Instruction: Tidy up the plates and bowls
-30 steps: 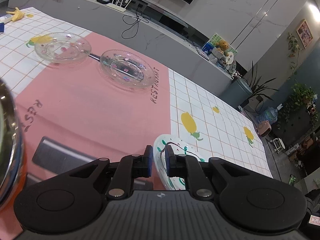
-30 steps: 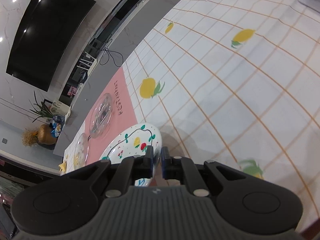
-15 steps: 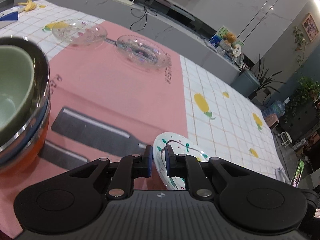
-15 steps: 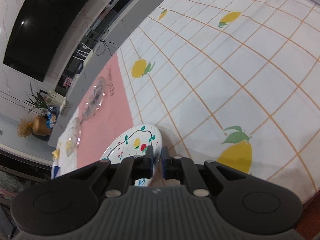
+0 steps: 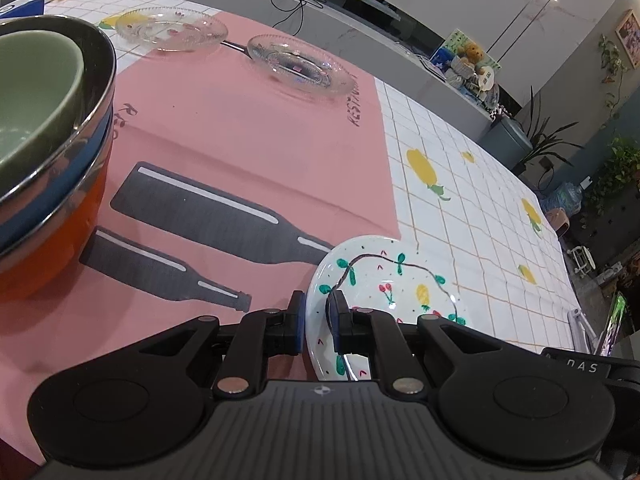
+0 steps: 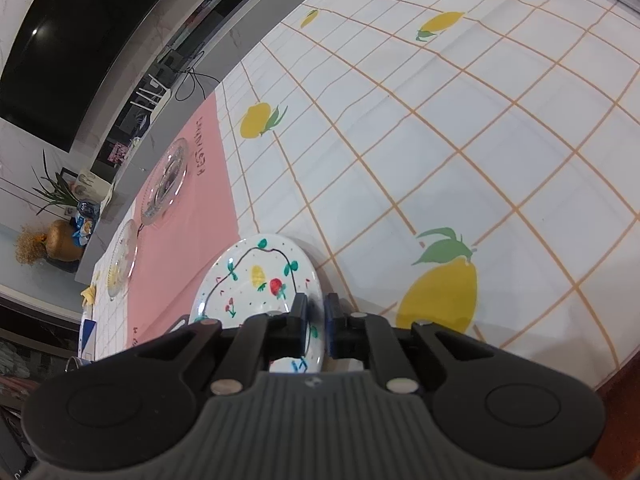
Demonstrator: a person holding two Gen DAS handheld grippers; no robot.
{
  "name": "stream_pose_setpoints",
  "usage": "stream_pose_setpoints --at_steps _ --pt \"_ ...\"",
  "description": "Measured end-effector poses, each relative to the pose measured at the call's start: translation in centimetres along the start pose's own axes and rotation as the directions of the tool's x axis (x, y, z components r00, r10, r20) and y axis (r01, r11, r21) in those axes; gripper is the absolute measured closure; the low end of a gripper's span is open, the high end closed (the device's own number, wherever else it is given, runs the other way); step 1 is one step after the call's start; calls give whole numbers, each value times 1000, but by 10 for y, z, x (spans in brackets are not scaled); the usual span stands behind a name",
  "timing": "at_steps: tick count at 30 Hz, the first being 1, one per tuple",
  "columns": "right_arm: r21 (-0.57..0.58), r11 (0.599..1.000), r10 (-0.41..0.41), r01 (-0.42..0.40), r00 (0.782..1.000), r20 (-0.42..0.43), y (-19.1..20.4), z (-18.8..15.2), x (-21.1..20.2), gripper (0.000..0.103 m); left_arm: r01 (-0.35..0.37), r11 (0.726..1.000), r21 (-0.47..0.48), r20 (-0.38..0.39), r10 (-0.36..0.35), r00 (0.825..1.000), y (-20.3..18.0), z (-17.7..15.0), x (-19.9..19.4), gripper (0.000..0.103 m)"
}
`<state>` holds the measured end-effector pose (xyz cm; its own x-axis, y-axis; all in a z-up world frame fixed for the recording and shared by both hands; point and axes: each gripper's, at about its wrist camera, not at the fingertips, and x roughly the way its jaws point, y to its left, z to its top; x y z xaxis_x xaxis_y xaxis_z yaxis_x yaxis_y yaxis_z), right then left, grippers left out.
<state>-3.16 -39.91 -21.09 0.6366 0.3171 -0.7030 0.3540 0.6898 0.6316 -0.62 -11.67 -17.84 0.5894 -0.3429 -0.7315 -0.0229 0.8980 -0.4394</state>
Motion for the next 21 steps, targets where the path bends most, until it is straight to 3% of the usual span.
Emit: stream_pose_setpoints --at_steps 11,15,21 --pt "-37 999 -22 23 1000 8 8 -3 -1 92 -20 999 34 -5 21 1000 -5 1 -1 89" --pt "-52 999 -14 15 1000 19 12 -5 -5 71 -31 999 31 1 31 1000 -4 2 -5 80" --pt "-117 992 -38 45 997 63 25 -9 -15 56 -42 998 57 54 39 998 -10 7 -19 70"
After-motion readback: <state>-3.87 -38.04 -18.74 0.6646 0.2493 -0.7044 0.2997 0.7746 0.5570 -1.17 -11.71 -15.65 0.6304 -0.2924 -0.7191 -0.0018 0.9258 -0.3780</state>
